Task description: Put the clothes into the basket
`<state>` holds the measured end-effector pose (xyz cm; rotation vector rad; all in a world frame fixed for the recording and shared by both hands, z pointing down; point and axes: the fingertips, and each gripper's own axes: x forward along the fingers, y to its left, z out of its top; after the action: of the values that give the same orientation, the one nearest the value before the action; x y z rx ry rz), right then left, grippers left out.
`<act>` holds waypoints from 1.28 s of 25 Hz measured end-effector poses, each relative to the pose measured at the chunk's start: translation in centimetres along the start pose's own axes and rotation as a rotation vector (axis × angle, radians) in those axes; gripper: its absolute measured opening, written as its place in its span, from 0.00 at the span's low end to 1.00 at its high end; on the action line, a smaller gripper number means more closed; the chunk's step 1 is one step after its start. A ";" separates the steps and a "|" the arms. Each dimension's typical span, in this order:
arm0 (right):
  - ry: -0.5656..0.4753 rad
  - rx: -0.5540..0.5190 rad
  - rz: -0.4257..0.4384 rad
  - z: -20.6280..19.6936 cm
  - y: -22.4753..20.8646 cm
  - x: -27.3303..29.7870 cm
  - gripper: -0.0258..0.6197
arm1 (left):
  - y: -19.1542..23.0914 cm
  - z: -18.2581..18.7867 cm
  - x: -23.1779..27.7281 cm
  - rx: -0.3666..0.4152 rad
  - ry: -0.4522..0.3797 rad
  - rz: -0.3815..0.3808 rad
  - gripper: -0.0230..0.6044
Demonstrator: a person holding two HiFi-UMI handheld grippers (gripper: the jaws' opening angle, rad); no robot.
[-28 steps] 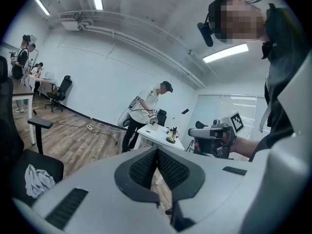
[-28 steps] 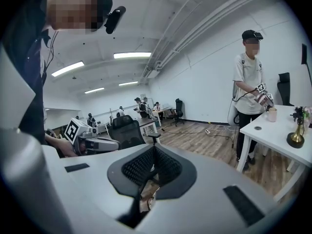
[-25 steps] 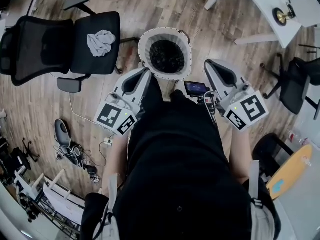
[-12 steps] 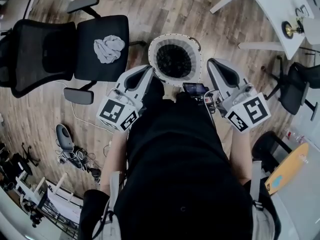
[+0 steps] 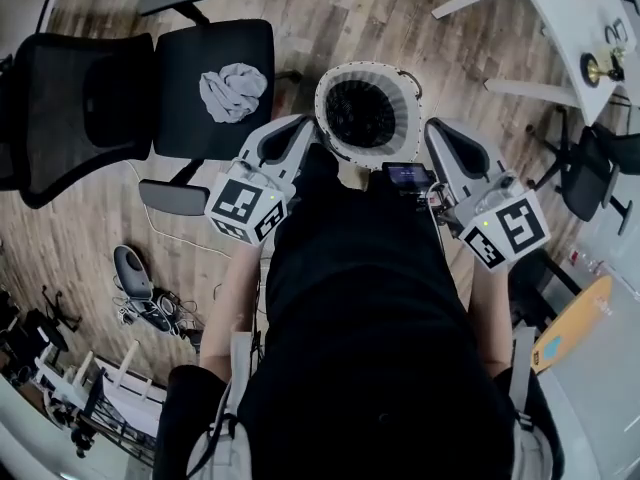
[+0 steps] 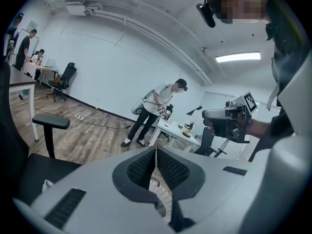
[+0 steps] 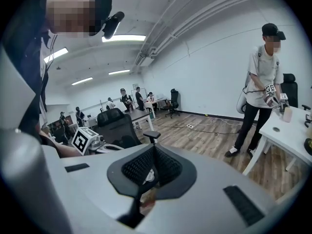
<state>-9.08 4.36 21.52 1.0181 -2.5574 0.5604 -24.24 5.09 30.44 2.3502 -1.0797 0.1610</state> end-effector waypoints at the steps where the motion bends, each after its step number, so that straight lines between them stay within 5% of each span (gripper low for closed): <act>1: 0.013 0.001 -0.001 0.0 0.3 0.5 0.07 | 0.9 -0.5 0.0 -0.008 0.015 0.002 0.06; 7: 0.082 0.006 -0.022 -0.1 1.3 3.3 0.07 | 7.1 -3.6 -0.2 -0.049 0.081 0.031 0.06; 18: 0.230 0.018 0.006 -1.0 2.6 7.5 0.07 | 18.1 -10.8 0.0 -0.187 0.168 0.210 0.07; 22: 0.271 0.041 -0.005 -1.9 2.8 8.0 0.07 | 21.1 -14.5 0.6 -0.262 0.217 0.252 0.24; 32: 0.345 0.065 -0.040 -3.6 2.5 9.0 0.07 | 28.4 -20.2 1.7 -0.405 0.252 0.432 0.42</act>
<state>-16.50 2.58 28.03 0.9018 -2.2248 0.7414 -41.58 -0.55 60.17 1.6706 -1.3343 0.3497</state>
